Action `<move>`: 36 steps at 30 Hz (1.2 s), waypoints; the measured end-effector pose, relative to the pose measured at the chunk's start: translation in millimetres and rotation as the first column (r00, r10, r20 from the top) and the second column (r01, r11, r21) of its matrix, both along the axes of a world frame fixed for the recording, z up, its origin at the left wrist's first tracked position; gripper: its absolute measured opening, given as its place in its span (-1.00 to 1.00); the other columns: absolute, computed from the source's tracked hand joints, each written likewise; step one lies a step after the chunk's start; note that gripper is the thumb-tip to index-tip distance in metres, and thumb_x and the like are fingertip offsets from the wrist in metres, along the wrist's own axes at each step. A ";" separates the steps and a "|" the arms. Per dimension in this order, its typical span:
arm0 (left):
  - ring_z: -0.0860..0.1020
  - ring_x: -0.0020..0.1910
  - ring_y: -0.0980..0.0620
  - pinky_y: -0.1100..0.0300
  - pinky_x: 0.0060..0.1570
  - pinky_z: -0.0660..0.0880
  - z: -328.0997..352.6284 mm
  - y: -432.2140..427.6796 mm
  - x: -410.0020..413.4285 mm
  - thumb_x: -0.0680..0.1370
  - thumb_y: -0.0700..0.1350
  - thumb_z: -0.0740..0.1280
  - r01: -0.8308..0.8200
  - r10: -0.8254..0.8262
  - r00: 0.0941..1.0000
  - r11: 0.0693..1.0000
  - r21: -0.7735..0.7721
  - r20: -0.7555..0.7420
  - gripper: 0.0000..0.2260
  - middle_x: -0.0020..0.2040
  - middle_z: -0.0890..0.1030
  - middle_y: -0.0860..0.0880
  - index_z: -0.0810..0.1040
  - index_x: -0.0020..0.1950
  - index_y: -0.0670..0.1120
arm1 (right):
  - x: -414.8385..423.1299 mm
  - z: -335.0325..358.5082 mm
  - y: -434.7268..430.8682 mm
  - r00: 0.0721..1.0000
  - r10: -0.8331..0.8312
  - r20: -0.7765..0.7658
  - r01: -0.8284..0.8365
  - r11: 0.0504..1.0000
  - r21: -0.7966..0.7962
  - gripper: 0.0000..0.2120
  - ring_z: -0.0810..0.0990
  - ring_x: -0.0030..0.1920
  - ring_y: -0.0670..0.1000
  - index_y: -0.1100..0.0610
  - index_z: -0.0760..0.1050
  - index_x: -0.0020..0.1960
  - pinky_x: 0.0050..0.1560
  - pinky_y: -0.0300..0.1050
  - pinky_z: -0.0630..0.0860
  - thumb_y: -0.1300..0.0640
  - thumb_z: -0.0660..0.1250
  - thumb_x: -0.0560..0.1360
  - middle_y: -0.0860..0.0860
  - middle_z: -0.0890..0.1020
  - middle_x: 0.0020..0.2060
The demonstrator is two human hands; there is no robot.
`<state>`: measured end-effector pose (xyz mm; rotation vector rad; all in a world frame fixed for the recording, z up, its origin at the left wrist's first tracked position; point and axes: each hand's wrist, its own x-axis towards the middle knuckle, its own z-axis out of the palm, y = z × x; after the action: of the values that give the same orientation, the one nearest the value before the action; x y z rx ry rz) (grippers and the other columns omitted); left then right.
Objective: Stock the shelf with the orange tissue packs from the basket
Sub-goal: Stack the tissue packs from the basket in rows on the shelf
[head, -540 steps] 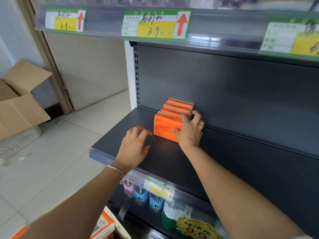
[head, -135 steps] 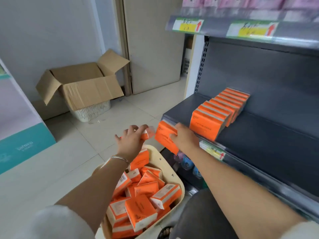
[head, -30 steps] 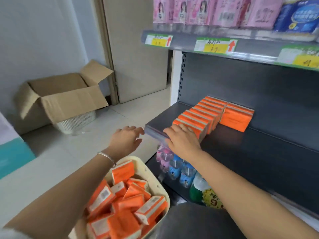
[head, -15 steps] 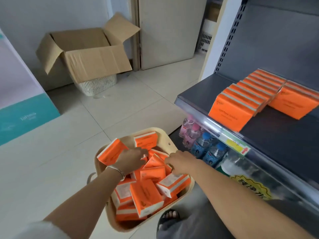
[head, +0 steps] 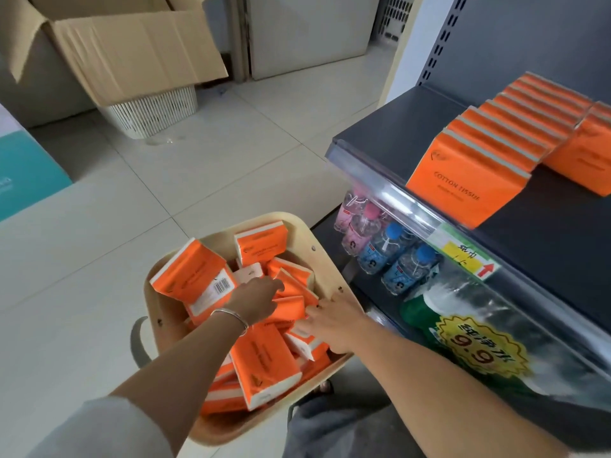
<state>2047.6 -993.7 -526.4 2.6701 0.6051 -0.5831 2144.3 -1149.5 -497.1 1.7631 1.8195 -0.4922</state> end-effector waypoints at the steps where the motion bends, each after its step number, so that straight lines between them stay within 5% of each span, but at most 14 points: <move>1: 0.40 0.32 -0.05 0.04 0.19 0.42 -4.6 2.8 2.0 0.55 -0.15 0.20 -0.003 0.003 1.000 1.000 -0.002 -0.025 -0.61 0.35 0.43 -0.03 0.34 0.38 0.04 | 1.8 -0.3 1.8 0.999 -0.030 -0.021 0.031 0.998 0.046 -0.54 0.52 0.15 0.16 0.03 0.24 0.32 0.05 0.16 0.42 0.19 0.31 0.48 0.07 0.48 0.19; 5: 0.40 0.34 -0.09 0.01 0.22 0.42 -18.3 6.3 11.9 0.52 -0.12 0.27 0.031 -0.032 0.987 0.999 -0.009 -0.160 -0.52 0.37 0.41 -0.04 0.29 0.44 0.06 | 16.2 2.7 9.9 0.980 -0.167 -0.111 0.178 0.979 0.099 -0.73 0.56 0.04 0.13 0.07 0.34 0.21 -0.14 0.02 0.39 0.19 0.23 0.52 0.06 0.55 0.06; 11: 0.49 0.19 -0.09 -0.10 0.20 0.38 -29.1 -14.2 17.8 0.42 0.04 0.38 0.066 -0.056 0.960 0.997 0.029 -0.273 -0.62 0.21 0.49 0.00 0.47 0.21 0.04 | 23.6 11.0 6.8 0.962 -0.209 -0.178 0.211 0.978 -0.010 -0.84 0.52 -0.11 0.08 0.08 0.37 0.10 -0.23 -0.02 0.46 0.19 0.21 0.53 0.03 0.48 -0.15; 15: 0.42 0.28 -0.17 -0.17 0.22 0.38 -0.1 -7.7 16.7 0.50 0.04 0.28 -0.012 0.024 0.992 0.995 0.094 -0.126 -0.59 0.27 0.41 -0.08 0.35 0.34 0.06 | 18.1 34.2 5.1 0.953 -0.253 -0.169 0.260 0.965 0.025 -0.56 0.46 -0.16 0.09 0.06 0.19 0.40 -0.22 0.01 0.46 0.21 0.19 0.55 0.00 0.37 -0.27; 17: 0.42 0.28 -0.18 -0.21 0.22 0.36 23.3 0.1 14.0 0.52 -0.01 0.24 -0.061 0.068 0.996 0.991 0.122 -0.053 -0.64 0.26 0.44 -0.07 0.35 0.32 0.06 | 12.9 52.8 3.7 0.942 -0.287 -0.175 0.299 0.953 0.051 -0.42 0.48 -0.11 0.11 0.03 0.01 0.51 -0.15 0.03 0.45 0.16 0.18 0.57 0.08 0.49 -0.08; 20: 0.45 0.26 -0.18 -0.09 0.12 0.45 61.2 9.0 9.2 0.55 -0.07 0.19 -0.091 0.079 0.995 0.975 0.201 0.063 -0.66 0.23 0.49 -0.07 0.32 0.33 0.03 | 9.0 76.8 2.2 0.917 -0.343 -0.203 0.375 0.915 0.151 -0.54 0.53 0.10 0.20 0.07 0.13 0.44 0.03 0.09 0.48 0.05 0.15 0.58 0.15 0.51 0.13; 23: 0.44 0.23 -0.16 -0.09 0.04 0.46 97.7 11.3 7.6 0.55 -0.12 0.18 -0.176 0.117 0.968 0.948 0.267 0.222 -0.69 0.20 0.49 -0.07 0.32 0.30 -0.01 | 14.1 100.2 0.8 0.877 -0.422 -0.232 0.477 0.826 0.301 -0.63 0.54 0.12 0.20 0.12 0.26 0.31 -0.06 0.05 0.44 -0.01 0.16 0.56 0.13 0.52 0.12; 27: 0.40 0.24 -0.15 -0.05 0.07 0.43 149.2 1.7 13.0 0.54 -0.11 0.22 -0.258 0.123 0.893 0.928 0.268 0.433 -0.67 0.23 0.45 -0.05 0.32 0.31 -0.03 | 26.7 143.8 -10.0 0.856 -0.439 -0.272 0.514 0.675 0.530 -0.66 0.56 0.10 0.17 0.07 0.29 0.28 -0.09 0.01 0.48 0.09 0.23 0.53 0.09 0.54 0.10; 31: 0.41 0.20 -0.19 -0.04 0.07 0.39 198.5 -14.2 23.7 0.54 -0.11 0.24 -0.323 0.129 0.764 0.925 0.202 0.632 -0.67 0.21 0.48 -0.10 0.34 0.30 -0.08 | 37.0 187.2 -30.9 0.855 -0.436 -0.280 0.493 0.521 0.697 -0.48 0.45 0.24 0.18 0.04 0.19 0.45 0.11 0.06 0.46 0.09 0.24 0.54 0.08 0.46 0.30; 36: 0.42 0.13 -0.23 -0.06 0.01 0.39 248.0 -39.7 46.7 0.53 0.03 0.33 -0.325 0.109 0.594 0.939 0.113 0.797 -0.62 0.17 0.47 -0.15 0.39 0.27 -0.11 | 45.0 233.5 -65.3 0.824 -0.459 -0.332 0.495 0.299 0.816 -0.47 0.40 0.30 0.18 0.08 0.17 0.49 0.24 0.08 0.37 0.09 0.22 0.56 0.13 0.44 0.30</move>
<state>2094.3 -1033.4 -278.4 2.6265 0.7329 0.7846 2189.3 -1214.8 -263.7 3.0914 1.6047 0.3782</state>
